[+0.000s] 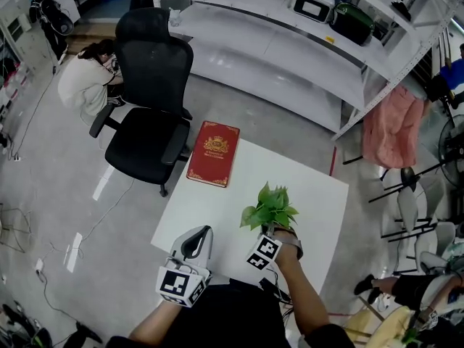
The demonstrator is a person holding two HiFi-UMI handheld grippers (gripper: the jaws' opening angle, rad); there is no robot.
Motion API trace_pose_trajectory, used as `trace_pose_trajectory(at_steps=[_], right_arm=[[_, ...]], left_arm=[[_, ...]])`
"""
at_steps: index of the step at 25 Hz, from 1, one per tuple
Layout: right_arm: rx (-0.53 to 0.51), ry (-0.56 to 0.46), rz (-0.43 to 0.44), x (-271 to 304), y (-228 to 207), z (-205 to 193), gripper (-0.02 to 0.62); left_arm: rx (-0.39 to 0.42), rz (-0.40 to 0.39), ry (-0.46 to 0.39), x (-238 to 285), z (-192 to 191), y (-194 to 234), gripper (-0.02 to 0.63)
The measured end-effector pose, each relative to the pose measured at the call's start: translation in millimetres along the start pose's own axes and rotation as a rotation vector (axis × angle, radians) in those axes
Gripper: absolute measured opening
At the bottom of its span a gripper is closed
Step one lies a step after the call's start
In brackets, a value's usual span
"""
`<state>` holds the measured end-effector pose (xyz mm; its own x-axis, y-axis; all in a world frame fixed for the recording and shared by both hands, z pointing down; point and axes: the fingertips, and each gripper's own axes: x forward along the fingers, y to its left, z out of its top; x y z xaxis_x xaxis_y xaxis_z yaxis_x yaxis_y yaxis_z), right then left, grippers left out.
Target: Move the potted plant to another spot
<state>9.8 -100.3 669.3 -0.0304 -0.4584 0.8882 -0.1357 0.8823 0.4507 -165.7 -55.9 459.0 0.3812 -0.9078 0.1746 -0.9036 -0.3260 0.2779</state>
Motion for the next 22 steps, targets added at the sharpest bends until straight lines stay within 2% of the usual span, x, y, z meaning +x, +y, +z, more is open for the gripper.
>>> trace_pose_trajectory(at_steps=[12,22], right_arm=[[-0.087,-0.064,0.030,8,19,91,0.020],[-0.162,-0.113,0.062,21,33,147,0.020]], left_arm=[[-0.027,0.083,-0.018,-31,5,70,0.014],[-0.046,0.127,-0.023,-43,4,104,0.015]])
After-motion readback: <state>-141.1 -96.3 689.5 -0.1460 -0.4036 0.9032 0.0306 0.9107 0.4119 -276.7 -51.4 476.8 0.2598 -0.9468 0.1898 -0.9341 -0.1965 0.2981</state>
